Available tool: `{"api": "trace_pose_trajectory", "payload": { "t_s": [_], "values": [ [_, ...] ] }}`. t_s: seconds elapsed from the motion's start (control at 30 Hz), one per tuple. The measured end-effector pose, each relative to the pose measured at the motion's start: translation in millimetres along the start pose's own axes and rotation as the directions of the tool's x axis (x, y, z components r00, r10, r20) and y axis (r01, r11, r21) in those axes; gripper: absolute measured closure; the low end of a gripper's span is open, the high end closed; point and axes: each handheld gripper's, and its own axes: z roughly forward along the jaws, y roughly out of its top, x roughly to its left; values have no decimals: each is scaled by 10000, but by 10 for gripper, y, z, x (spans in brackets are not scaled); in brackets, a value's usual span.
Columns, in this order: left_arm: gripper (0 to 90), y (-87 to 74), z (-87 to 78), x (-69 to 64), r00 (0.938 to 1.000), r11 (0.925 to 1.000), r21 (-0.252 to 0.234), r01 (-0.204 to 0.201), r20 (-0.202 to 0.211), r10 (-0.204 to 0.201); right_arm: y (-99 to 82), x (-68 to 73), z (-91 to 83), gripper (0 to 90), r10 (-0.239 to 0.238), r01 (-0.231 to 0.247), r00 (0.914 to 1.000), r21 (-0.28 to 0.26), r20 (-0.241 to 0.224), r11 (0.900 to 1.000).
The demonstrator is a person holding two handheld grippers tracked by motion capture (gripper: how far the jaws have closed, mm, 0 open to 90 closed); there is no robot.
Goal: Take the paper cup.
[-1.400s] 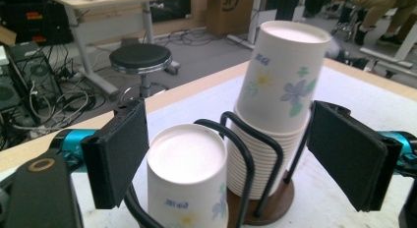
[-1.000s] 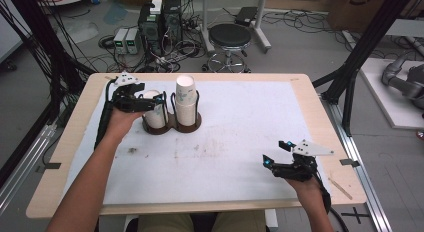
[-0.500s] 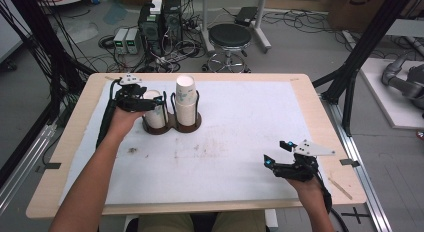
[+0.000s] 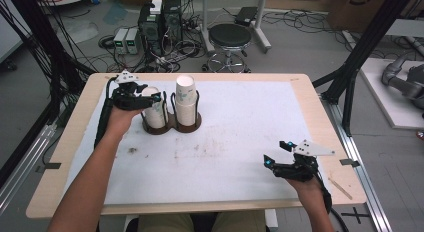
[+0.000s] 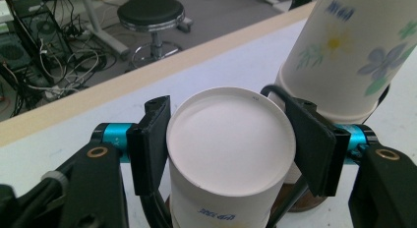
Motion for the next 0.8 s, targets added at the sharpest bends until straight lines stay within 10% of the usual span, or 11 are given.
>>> {"api": "trace_pose_trajectory", "payload": {
  "t_s": [0.3, 0.8],
  "values": [
    [374, 259, -237, -50, 9990, 9980, -611, -151, -430, 125, 0, 1, 2, 193, 39, -39, 10000, -10, -8, 10000],
    [375, 347, -806, -200, 9983, 9740, -2261, 99, 582, 34, 24, 15, -3, 193, 29, -29, 10000, -136, -31, 9999]
  ]
}}
